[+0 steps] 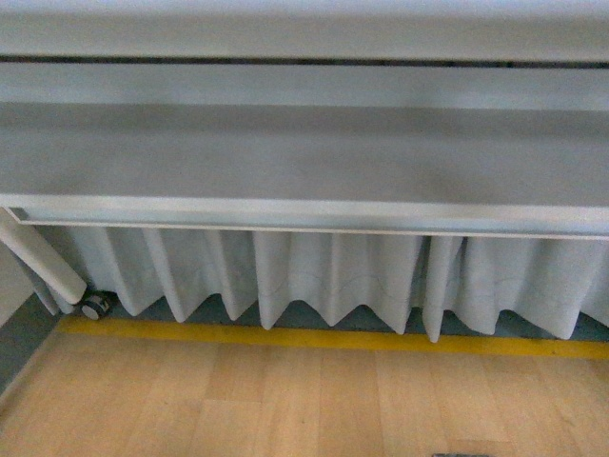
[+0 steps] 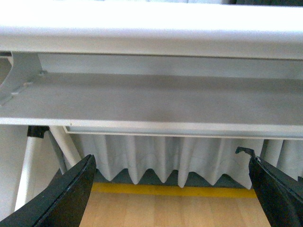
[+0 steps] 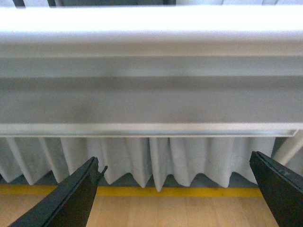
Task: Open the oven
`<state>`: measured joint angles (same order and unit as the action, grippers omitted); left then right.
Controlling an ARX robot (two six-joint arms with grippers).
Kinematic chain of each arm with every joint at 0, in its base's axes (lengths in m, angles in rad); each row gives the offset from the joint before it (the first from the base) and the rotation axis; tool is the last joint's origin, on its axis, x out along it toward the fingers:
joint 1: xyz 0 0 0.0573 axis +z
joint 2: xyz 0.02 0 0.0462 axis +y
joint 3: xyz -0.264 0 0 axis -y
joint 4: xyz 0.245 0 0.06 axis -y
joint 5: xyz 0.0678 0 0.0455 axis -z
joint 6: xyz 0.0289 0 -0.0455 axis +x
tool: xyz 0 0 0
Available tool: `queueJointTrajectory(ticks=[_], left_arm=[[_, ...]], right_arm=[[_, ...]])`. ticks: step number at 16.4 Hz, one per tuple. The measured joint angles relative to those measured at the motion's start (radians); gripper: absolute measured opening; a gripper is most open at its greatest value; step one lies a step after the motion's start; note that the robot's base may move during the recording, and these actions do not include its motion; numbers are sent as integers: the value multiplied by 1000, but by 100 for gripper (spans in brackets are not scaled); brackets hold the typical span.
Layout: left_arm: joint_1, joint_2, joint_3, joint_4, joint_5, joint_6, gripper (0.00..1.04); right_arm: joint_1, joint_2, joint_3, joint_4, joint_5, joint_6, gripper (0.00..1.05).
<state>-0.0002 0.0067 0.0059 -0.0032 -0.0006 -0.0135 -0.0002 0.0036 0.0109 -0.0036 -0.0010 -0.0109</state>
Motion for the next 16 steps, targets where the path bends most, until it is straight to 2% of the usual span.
queueJointTrajectory(ticks=[16], left_arm=[[0, 0, 0, 0, -1, 3, 98]], right_arm=[[0, 0, 0, 0, 0, 3, 98]])
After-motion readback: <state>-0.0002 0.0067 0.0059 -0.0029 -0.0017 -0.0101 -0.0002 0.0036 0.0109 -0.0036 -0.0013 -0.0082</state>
